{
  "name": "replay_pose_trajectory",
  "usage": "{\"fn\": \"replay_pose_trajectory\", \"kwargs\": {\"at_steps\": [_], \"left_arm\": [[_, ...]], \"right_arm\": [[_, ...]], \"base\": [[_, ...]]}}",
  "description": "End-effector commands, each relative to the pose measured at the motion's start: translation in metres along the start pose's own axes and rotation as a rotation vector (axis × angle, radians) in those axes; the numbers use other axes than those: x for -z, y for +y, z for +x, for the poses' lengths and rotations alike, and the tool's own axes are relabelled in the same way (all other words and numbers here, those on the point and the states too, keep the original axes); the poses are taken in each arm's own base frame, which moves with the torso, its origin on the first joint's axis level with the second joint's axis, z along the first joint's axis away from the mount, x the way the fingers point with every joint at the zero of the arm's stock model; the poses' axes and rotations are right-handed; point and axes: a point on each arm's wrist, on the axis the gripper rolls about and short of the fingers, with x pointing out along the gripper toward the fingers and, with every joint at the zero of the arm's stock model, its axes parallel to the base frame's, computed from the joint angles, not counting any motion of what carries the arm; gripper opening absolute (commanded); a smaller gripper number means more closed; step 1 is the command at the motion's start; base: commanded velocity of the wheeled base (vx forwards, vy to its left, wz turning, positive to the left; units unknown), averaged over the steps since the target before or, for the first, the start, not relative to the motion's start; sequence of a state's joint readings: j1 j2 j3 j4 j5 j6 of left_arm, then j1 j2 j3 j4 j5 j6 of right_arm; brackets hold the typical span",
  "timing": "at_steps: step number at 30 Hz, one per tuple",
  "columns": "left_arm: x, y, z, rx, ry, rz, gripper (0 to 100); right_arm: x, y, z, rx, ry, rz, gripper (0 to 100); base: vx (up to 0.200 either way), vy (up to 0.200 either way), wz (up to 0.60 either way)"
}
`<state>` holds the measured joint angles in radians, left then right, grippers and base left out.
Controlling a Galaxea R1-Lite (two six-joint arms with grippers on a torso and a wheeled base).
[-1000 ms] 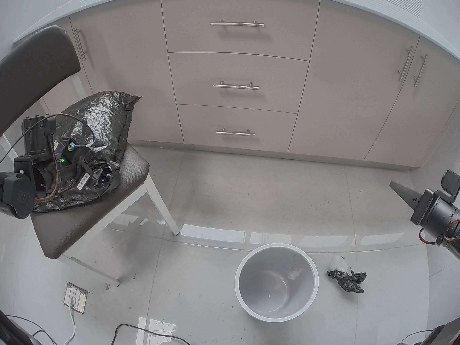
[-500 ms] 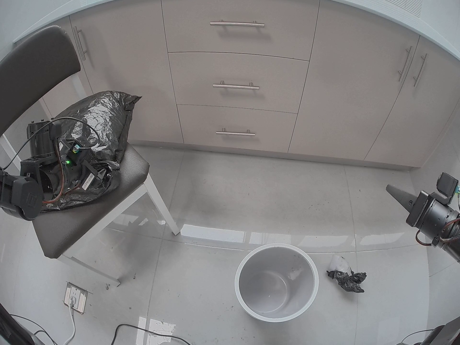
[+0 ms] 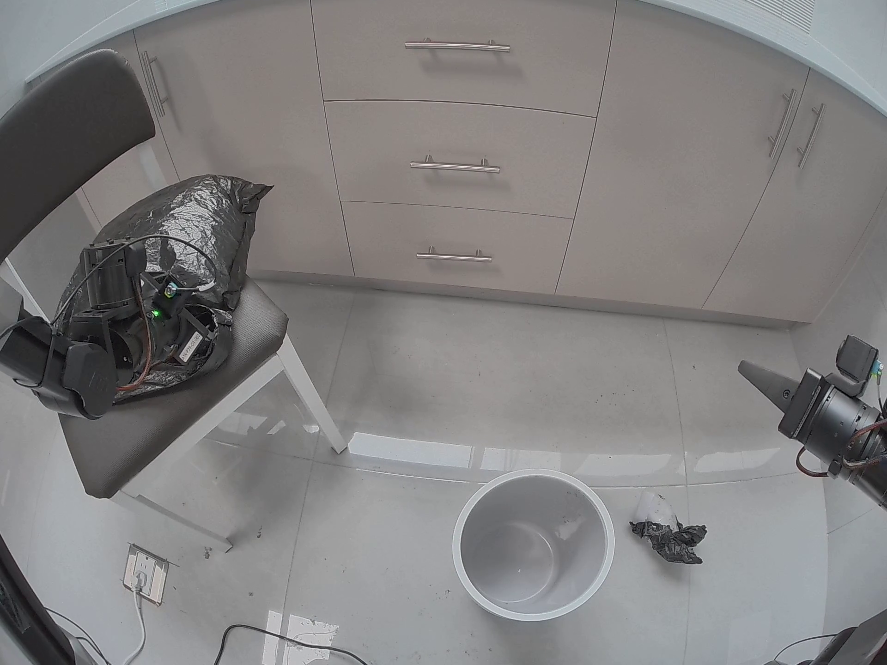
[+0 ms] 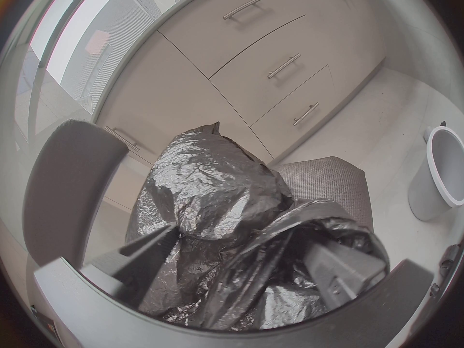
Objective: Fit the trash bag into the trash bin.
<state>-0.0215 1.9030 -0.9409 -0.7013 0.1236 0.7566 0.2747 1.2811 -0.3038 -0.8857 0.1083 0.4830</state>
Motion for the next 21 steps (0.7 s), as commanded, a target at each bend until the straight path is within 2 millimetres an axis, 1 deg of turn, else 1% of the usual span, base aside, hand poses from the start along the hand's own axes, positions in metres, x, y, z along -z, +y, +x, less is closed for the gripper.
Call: {"fn": "replay_pose_trajectory", "kwargs": {"at_steps": [1, 4, 6, 7, 8, 9, 10, 11, 12, 13, 14, 15, 16, 17, 18, 19, 20, 21], "left_arm": [[0.002, -0.004, 0.007, 0.009, 0.004, -0.007, 0], [-0.002, -0.003, 0.004, 0.011, -0.012, -0.04, 0], [-0.009, -0.002, -0.001, 0.009, -0.042, -0.139, 0], [-0.02, -0.002, -0.006, 0.011, -0.081, -0.247, 0], [-0.037, -0.002, -0.015, 0.025, -0.135, -0.432, 0], [-0.046, -0.001, -0.02, 0.032, -0.164, -0.54, 0], [-0.066, 0.004, -0.032, 0.058, -0.232, -0.79, 0], [-0.076, 0.008, -0.041, 0.075, -0.263, -0.915, 0], [-0.077, 0.009, -0.042, 0.078, -0.268, -0.938, 0], [-0.091, 0.028, -0.071, 0.083, -0.317, -1.203, 0], [-0.091, 0.03, -0.075, 0.086, -0.313, -1.238, 0], [-0.087, 0.037, -0.095, 0.102, -0.218, -1.383, 0], [-0.084, 0.039, -0.102, 0.104, -0.162, -1.436, 0], [-0.075, 0.044, -0.119, 0.091, 0.011, -1.585, 0], [-0.073, 0.046, -0.124, 0.074, 0.11, -1.682, 0], [-0.073, 0.046, -0.124, 0.074, 0.11, -1.682, 0], [-0.073, 0.044, -0.121, 0.042, 0.306, -1.836, 0], [-0.073, 0.038, -0.112, 0.031, 0.402, -1.874, 0]], "right_arm": [[0.0, 0.0, 0.001, 0.001, 0.002, 0.0, 0], [0.001, 0.0, 0.001, 0.001, 0.003, 0.001, 0], [0.001, -0.001, 0.001, 0.003, 0.006, 0.001, 0], [0.002, -0.001, 0.001, 0.004, 0.009, 0.0, 0], [0.002, -0.001, 0.001, 0.005, 0.01, 0.0, 0], [0.002, -0.001, 0.001, 0.005, 0.01, 0.0, 0], [0.003, -0.002, 0.001, 0.007, 0.014, 0.0, 0], [0.003, -0.002, 0.001, 0.006, 0.016, 0.001, 0], [0.003, -0.002, 0.001, 0.007, 0.018, 0.001, 0], [0.005, -0.003, 0.002, 0.011, 0.028, 0.0, 0], [0.005, -0.003, 0.003, 0.011, 0.029, 0.0, 0], [0.006, -0.003, 0.003, 0.004, 0.036, 0.001, 0], [0.006, -0.002, 0.002, -0.003, 0.038, 0.001, 0], [0.006, -0.001, 0.0, -0.026, 0.047, -0.001, 0], [0.006, -0.001, 0.0, -0.039, 0.048, -0.006, 0], [0.006, -0.001, 0.0, -0.039, 0.048, -0.006, 0], [0.006, 0.001, 0.001, -0.055, 0.058, -0.008, 0], [0.008, 0.004, 0.003, -0.064, 0.067, -0.01, 0]], "base": [[0.0, 0.0, 0.0], [0.0, 0.0, 0.0], [0.0, 0.0, 0.0], [0.0, 0.0, 0.0], [0.0, 0.0, 0.0], [0.0, 0.0, 0.0], [0.0, 0.0, 0.0], [0.0, 0.0, 0.0], [0.0, 0.0, 0.0], [0.0, 0.0, 0.0], [0.0, 0.0, 0.0], [0.0, 0.0, 0.0], [0.0, 0.0, 0.0], [0.0, 0.0, 0.0], [0.0, 0.0, 0.0], [0.0, 0.0, 0.0], [0.0, 0.0, 0.0], [0.0, 0.0, 0.0]]}}
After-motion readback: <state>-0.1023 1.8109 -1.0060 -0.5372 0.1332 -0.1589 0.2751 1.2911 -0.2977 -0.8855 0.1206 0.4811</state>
